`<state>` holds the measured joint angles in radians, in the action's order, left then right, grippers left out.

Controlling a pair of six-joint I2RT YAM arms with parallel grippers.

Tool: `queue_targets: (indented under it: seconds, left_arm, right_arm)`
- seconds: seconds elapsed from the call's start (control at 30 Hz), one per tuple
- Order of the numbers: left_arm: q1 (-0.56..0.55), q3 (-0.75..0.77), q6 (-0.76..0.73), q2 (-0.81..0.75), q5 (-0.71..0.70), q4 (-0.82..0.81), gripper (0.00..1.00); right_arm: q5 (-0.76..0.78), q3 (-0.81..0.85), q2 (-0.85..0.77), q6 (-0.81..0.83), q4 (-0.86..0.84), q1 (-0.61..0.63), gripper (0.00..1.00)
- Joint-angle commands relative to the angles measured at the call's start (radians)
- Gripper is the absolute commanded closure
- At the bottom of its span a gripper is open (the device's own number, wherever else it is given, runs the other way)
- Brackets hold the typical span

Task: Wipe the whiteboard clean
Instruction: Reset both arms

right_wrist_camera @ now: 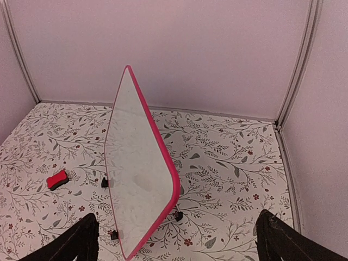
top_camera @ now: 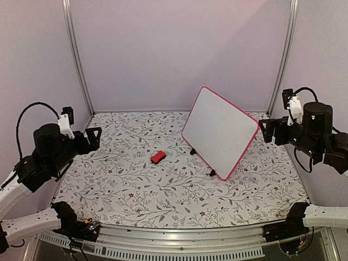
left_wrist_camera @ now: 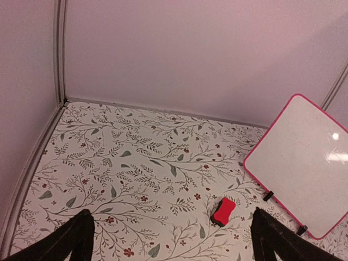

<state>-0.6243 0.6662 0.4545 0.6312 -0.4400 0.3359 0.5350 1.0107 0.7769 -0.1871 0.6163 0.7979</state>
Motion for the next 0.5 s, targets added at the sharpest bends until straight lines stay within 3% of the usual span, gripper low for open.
queue_targets:
  seconds: [0.0, 0.47]
  left_arm:
    - [0.000, -0.046, -0.124, -0.115, -0.051, -0.003, 0.00]
    - [0.017, -0.054, -0.234, -0.094, 0.026, -0.011, 0.00]
  right_arm:
    - [0.211, -0.072, -0.037, -0.094, 0.093, -0.003, 0.01]
    - [0.324, -0.181, -0.263, -0.120, -0.025, -0.002, 0.01]
